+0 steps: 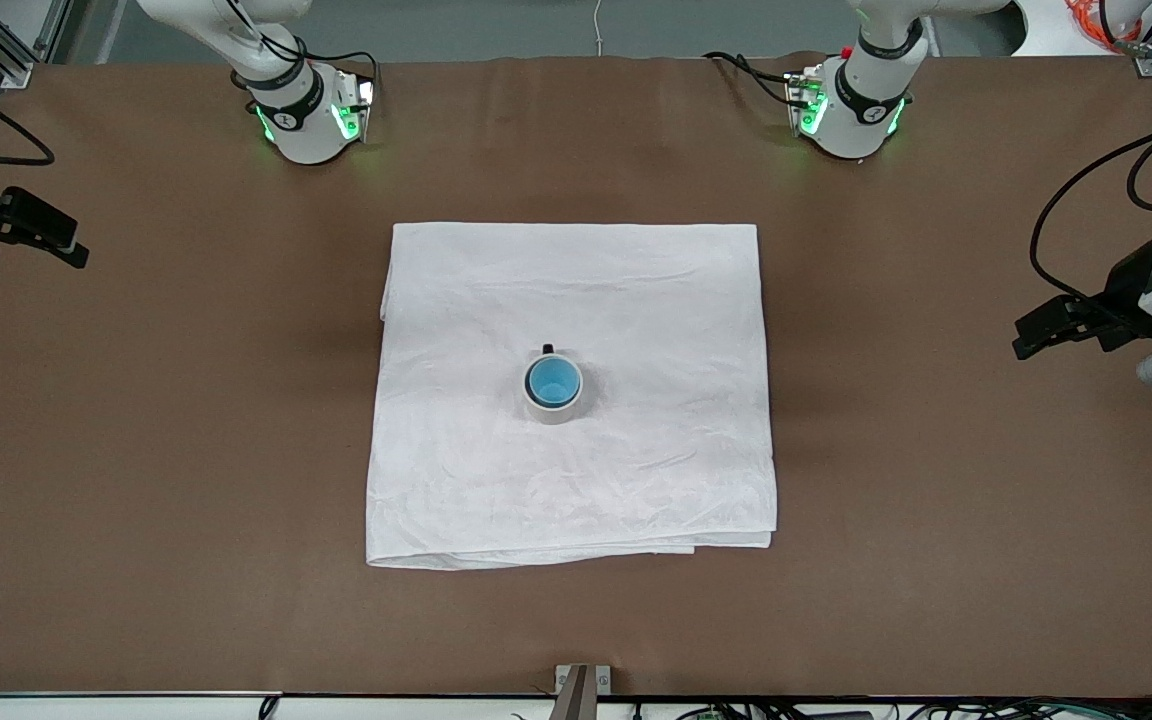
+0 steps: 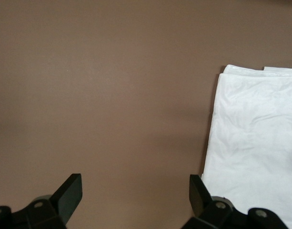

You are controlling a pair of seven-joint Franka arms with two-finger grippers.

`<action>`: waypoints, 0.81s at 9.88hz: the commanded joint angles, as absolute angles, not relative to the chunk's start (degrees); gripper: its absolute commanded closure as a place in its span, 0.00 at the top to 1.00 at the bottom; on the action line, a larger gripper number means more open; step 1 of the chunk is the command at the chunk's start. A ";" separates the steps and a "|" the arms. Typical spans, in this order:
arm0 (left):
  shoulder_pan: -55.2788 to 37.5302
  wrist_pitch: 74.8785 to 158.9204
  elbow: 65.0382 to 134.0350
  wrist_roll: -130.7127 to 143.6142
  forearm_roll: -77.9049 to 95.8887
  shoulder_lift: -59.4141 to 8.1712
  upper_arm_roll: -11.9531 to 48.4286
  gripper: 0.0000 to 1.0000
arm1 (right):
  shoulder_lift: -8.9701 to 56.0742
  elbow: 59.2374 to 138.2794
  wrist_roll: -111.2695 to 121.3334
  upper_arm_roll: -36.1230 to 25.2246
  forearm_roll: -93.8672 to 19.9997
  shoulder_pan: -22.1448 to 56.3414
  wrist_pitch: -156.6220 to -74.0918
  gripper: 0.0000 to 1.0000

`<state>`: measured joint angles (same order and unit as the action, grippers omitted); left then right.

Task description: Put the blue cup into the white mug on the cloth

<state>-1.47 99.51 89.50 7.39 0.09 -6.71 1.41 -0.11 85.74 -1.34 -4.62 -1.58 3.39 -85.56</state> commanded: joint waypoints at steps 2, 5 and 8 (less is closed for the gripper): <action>-1.32 101.95 93.87 7.91 -0.18 -2.82 1.67 0.99 | 0.09 85.08 -2.11 -4.75 -0.79 3.78 -84.90 1.00; -1.41 101.43 92.99 7.12 -0.35 -2.64 1.76 0.99 | 0.09 85.08 -2.46 -4.66 -0.79 3.96 -84.82 1.00; -1.14 100.64 90.79 7.03 0.00 -3.16 1.50 0.99 | 0.09 85.08 -2.46 -4.66 -0.79 3.96 -84.90 1.00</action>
